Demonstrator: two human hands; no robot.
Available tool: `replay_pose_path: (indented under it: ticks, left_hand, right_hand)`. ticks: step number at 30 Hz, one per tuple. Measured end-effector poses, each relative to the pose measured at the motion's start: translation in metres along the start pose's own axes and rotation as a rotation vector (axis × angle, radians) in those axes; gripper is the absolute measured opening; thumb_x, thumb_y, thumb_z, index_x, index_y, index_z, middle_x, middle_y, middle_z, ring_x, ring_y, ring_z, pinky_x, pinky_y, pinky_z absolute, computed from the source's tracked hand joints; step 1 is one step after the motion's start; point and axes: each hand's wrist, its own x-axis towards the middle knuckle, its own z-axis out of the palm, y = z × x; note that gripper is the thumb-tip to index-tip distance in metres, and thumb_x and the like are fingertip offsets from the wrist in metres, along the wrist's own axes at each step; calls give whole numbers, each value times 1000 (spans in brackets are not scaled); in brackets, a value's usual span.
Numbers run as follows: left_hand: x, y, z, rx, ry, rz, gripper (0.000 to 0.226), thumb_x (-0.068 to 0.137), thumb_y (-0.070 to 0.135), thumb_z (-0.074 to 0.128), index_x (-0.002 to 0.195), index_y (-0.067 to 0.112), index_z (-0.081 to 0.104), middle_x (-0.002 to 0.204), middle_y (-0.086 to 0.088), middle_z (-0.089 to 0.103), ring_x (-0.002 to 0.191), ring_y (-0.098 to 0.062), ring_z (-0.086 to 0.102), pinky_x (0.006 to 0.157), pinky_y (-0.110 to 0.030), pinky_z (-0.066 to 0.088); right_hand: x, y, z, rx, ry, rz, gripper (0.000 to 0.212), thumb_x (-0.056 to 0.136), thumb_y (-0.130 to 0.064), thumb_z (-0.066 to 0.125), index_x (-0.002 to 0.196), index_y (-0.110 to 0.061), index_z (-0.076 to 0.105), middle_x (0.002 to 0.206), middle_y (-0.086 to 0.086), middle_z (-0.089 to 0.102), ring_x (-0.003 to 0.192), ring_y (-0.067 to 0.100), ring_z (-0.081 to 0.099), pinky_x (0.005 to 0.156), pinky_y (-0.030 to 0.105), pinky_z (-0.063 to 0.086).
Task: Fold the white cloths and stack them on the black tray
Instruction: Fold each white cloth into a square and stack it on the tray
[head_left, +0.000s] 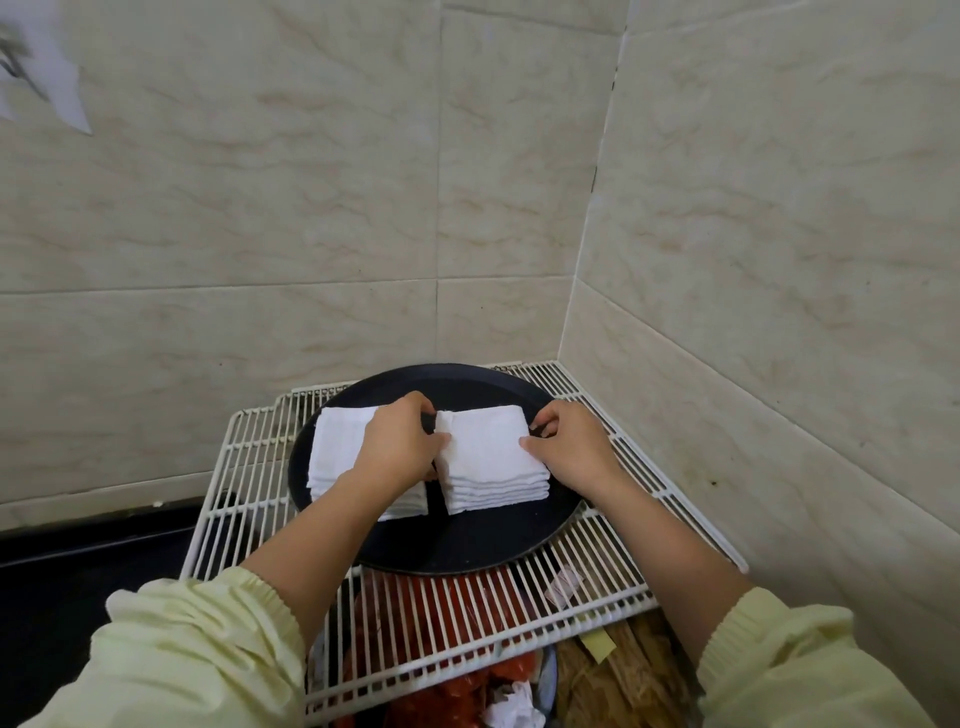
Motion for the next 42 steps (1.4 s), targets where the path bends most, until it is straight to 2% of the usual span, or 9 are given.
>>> replay_pose_path:
  ticks: [2,5,9,12,16,20,28,32,42]
  left_hand:
    - [-3,-2,-6,14,66,48,26,89,24,65,113,16,58,89,-4,66,66,-20,65,69,-34,56]
    - [-13,-11,-20,59,200,133,22,91,27,61,111,19,63,100,0,63,77,-14,56,69,-27,42]
    - [-33,-41,-49,62,295,125,20,90,26,59,108,20,65,105,2,61,82,-13,58,72,-28,45]
    - [-55,-76,-79,89,337,81,17,89,23,60,103,17,67,104,-3,66,89,-19,61,73,-29,44]
    - [-97,-135,-142,91,389,-52,18,89,24,58,102,16,68,103,-6,67,94,-24,63,80,-37,51]
    - [-158,-210,-204,169,462,-169,15,86,26,59,96,18,68,100,-3,68,91,-22,64,78,-34,52]
    - [-302,-353,-308,340,470,-391,20,90,29,56,105,18,63,104,-3,57,95,-24,61,80,-36,50]
    - [-368,-408,-359,382,523,-504,20,90,29,55,106,18,61,105,-3,55,95,-22,59,77,-32,48]
    - [-507,-523,-476,404,702,-774,21,90,30,56,108,19,61,107,-3,55,97,-22,59,82,-35,49]
  right_hand:
    - [-2,-11,1,-16,27,-64,21,84,-26,71,102,-17,63,105,-1,58,91,15,58,75,26,42]
    - [-8,-34,9,5,5,-155,19,87,-24,68,104,-18,63,109,-2,54,90,11,54,77,21,38]
    - [-26,-78,30,24,-63,-277,22,89,-25,65,110,-18,61,109,-5,52,93,12,56,81,24,44]
    - [-40,-116,55,18,-133,-376,23,90,-27,62,111,-17,60,112,-4,53,96,13,56,83,26,45]
    - [-71,-191,98,13,-215,-515,26,89,-23,63,112,-13,60,115,4,55,104,20,56,89,31,45]
    - [-128,-266,161,-47,-323,-631,33,85,-22,64,115,-8,61,117,13,59,110,28,56,95,32,43]
    - [-265,-388,295,-149,-544,-793,40,90,-32,60,126,-16,51,126,5,50,119,23,48,96,35,44]
    - [-327,-446,350,-168,-639,-879,43,91,-33,59,129,-18,48,128,3,48,119,23,47,95,37,46]
    - [-461,-602,458,-161,-800,-1178,47,91,-31,59,133,-16,43,130,5,47,121,25,46,97,39,45]
